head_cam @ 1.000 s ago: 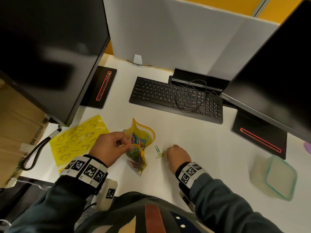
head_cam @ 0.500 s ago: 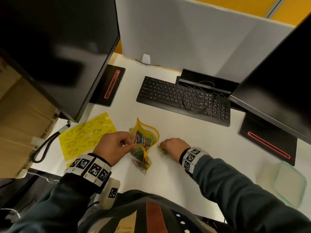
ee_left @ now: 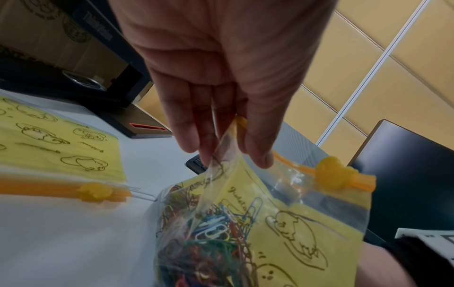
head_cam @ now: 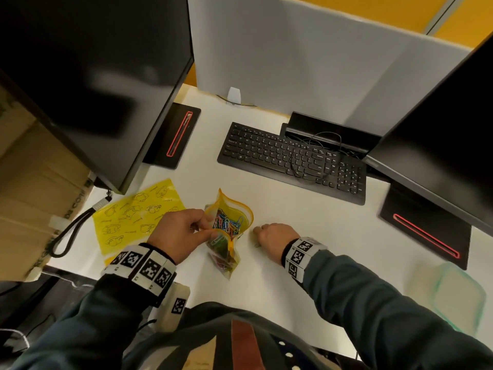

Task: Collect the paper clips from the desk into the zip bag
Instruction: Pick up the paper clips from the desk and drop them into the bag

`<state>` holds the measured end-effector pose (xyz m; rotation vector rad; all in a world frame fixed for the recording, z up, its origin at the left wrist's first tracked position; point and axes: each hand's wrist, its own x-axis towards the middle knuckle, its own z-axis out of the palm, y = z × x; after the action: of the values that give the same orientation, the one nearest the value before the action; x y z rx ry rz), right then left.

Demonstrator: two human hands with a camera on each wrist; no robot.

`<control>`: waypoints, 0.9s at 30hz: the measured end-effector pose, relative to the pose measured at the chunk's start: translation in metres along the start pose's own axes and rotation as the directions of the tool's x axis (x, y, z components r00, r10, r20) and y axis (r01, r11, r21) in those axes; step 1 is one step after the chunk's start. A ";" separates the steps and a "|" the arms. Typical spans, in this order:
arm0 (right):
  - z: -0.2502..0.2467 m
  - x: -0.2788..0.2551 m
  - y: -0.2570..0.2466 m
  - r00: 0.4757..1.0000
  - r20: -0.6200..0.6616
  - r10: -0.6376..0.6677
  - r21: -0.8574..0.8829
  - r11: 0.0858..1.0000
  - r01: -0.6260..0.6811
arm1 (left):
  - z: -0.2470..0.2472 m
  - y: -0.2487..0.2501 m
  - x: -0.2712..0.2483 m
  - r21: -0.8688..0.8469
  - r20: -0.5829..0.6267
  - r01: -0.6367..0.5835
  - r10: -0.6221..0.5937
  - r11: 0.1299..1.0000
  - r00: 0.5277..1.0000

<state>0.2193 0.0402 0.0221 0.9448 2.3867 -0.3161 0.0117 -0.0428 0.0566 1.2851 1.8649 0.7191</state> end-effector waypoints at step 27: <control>-0.033 0.045 -0.046 0.999 0.027 -0.047 0.044 0.998 0.046 | -0.028 -0.019 -0.003 -0.065 -0.147 0.054 -0.063 0.996 0.987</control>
<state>0.1476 0.0454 0.0240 0.8997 2.3874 -0.3973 -0.0208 -0.0536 0.0581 1.1598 1.9755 0.8543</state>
